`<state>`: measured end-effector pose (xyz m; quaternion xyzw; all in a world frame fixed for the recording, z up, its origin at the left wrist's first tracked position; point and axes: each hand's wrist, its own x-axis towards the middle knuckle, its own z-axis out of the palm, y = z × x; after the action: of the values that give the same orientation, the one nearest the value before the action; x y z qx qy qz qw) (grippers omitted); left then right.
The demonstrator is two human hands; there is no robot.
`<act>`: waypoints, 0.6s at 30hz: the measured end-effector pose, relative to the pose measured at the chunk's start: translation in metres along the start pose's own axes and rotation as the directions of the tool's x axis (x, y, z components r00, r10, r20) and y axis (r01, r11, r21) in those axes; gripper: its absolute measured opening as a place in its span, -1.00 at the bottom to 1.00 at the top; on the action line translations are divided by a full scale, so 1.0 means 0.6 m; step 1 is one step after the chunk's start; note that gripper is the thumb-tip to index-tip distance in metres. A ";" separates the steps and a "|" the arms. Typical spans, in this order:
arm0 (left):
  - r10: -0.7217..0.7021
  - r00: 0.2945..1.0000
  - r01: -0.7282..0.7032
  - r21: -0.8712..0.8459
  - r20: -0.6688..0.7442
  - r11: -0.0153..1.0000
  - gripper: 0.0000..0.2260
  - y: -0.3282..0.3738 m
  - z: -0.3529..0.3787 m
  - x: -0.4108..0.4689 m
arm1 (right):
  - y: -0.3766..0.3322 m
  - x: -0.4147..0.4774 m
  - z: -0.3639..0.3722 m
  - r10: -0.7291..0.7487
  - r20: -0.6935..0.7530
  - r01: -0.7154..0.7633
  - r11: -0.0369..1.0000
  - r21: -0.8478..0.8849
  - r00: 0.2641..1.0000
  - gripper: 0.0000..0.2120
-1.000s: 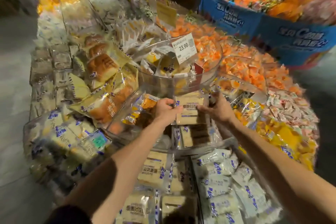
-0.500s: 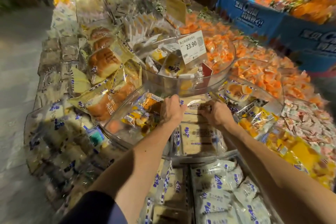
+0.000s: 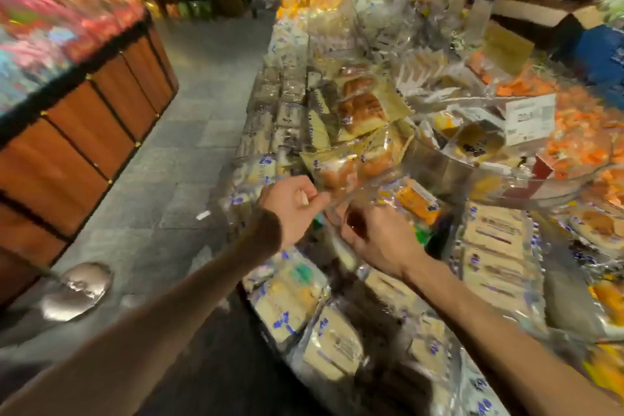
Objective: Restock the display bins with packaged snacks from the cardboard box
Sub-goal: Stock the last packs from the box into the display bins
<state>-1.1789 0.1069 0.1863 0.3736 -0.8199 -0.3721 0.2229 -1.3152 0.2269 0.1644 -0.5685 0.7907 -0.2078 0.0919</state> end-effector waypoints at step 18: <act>-0.775 0.414 0.904 0.115 -0.478 0.412 -0.48 -0.692 -0.687 -0.973 | -1.069 -0.188 0.679 -0.730 0.649 0.806 0.509 0.304 0.216 -0.56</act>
<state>-0.3655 0.1940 0.0701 0.8327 -0.5098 -0.2041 0.0714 -0.5697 0.0699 0.0662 -0.9171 0.3097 0.0510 0.2459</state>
